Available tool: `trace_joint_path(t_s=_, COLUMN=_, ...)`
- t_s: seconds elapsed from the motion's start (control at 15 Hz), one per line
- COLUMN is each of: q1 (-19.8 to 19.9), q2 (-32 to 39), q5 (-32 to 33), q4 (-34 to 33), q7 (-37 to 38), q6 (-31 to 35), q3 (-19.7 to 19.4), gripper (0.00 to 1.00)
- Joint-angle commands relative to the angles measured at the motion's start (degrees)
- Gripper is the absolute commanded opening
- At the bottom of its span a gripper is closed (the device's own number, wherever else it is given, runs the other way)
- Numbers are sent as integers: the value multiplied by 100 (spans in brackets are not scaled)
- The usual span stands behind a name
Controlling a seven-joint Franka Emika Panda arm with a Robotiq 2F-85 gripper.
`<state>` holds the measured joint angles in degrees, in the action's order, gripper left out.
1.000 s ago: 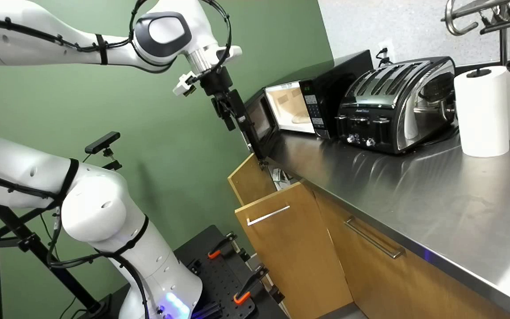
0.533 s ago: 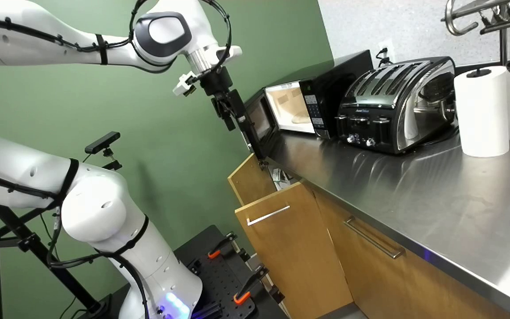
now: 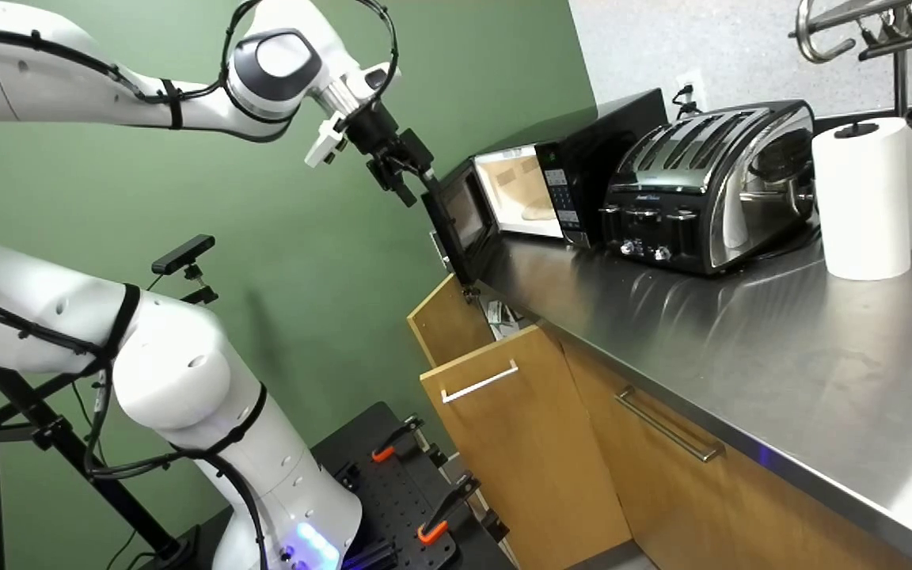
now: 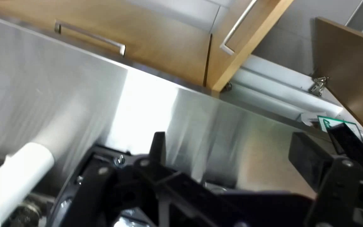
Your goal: Close the microwave
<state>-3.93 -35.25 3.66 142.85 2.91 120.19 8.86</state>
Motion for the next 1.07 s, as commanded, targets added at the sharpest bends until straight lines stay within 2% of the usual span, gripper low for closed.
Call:
trace_joint_path(t_s=0.0, q1=-261, q2=325, q5=367, q4=-427, q7=332, q6=723, q3=626, gripper=100)
trace_joint_path(t_s=0.13, q1=-340, q2=558, q5=698, q4=-614, q7=524, q6=1272, q3=1064, gripper=100)
trace_joint_path(t_s=0.4, q1=-403, q2=991, q5=1535, q4=-855, q7=907, q6=1720, q3=1854, gripper=100)
trace_joint_path(t_s=0.47, q1=-525, q2=748, q5=1293, q4=-680, q7=849, q6=1546, q3=1585, gripper=100)
trace_joint_path(t_s=0.6, q1=-586, q2=839, q5=1336, q4=-694, q7=933, q6=1565, q3=1653, gripper=100)
trace_joint_path(t_s=0.93, q1=-579, q2=820, q5=1321, q4=-693, q7=910, q6=1567, q3=1536, gripper=100)
trace_joint_path(t_s=1.0, q1=-444, q2=900, q5=1555, q4=-787, q7=1101, q6=1617, q3=1693, gripper=100)
